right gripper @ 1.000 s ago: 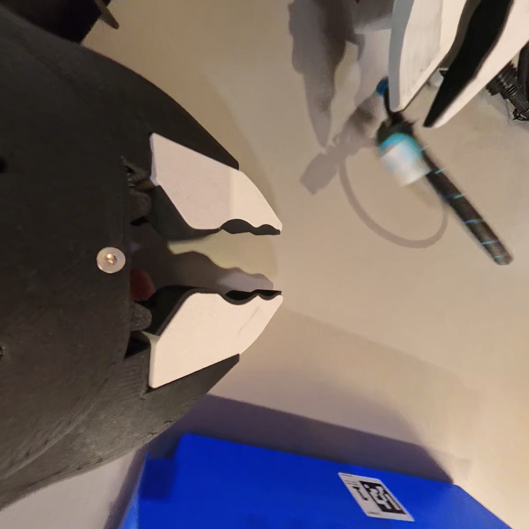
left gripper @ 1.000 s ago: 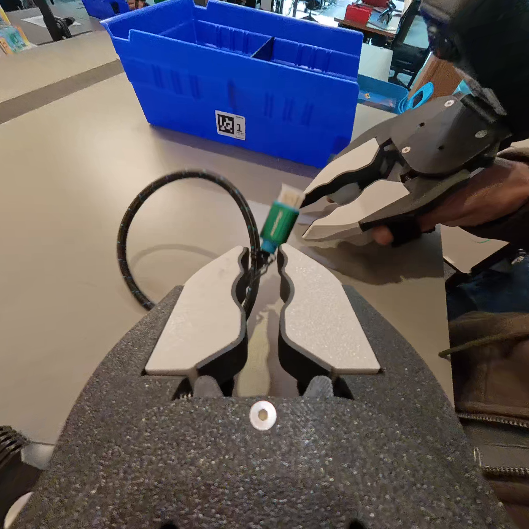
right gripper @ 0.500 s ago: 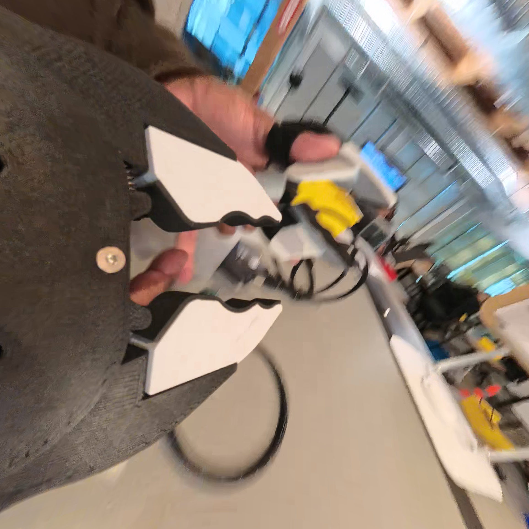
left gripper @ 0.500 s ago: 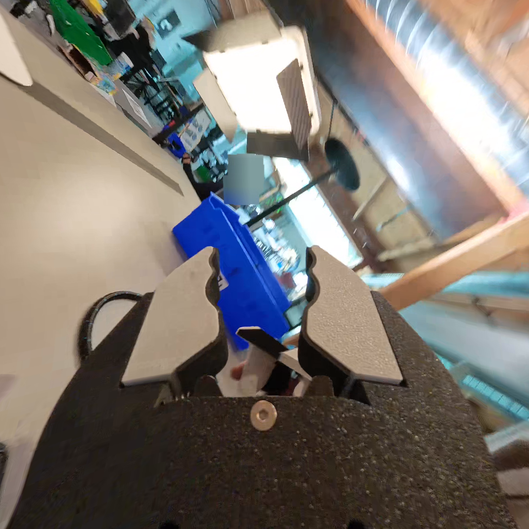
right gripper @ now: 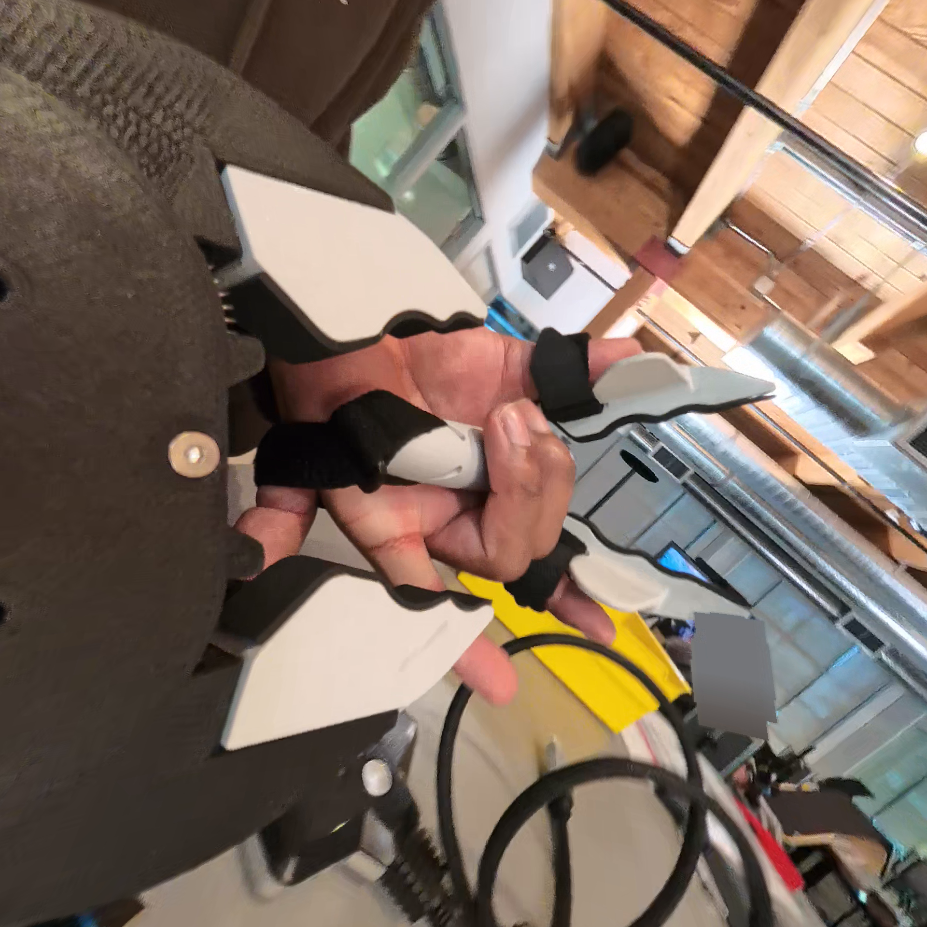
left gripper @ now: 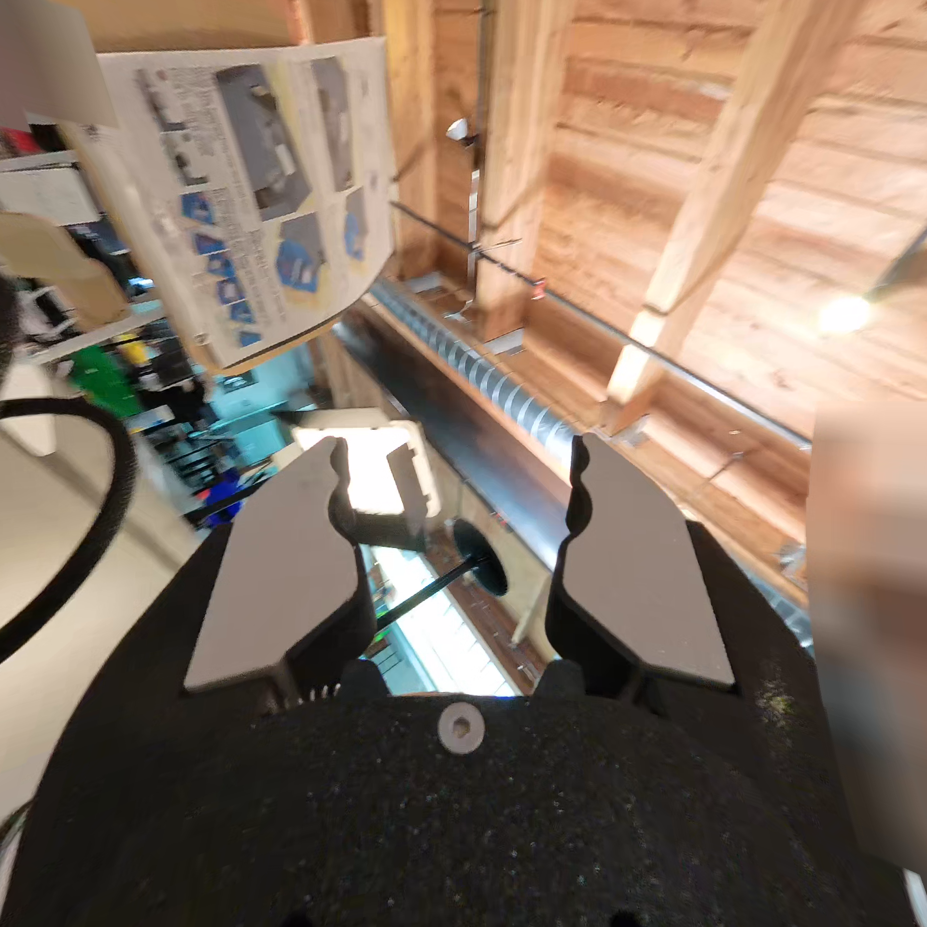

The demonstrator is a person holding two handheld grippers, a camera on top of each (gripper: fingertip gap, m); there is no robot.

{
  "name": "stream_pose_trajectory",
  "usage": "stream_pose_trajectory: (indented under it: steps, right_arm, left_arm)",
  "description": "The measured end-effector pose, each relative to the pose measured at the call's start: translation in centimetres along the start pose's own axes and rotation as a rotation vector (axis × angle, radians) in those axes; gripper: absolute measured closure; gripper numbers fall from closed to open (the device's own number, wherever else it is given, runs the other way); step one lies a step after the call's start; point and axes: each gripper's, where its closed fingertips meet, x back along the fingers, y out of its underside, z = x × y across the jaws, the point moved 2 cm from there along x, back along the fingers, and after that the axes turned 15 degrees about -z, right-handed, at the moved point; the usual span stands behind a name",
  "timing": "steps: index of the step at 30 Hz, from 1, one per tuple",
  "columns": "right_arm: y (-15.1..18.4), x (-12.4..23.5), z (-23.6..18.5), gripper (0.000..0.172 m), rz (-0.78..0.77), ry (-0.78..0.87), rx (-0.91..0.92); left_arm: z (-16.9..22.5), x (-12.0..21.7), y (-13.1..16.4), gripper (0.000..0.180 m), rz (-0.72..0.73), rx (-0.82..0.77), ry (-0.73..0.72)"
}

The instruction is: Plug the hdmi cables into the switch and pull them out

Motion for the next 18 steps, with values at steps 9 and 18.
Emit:
stream_pose_trajectory:
  steps: [9,18]
  right_arm:
    - [1.0,-1.0,-2.3,0.056,-0.085,-0.081,0.125]
    - [2.4,-1.5,-2.8,0.069,-0.134,-0.086,0.139]
  left_arm:
    - [4.9,0.2,-0.2,0.141,-0.011,-0.198,0.249]
    - [6.9,1.3,1.2,0.18,-0.185,-0.633,0.175]
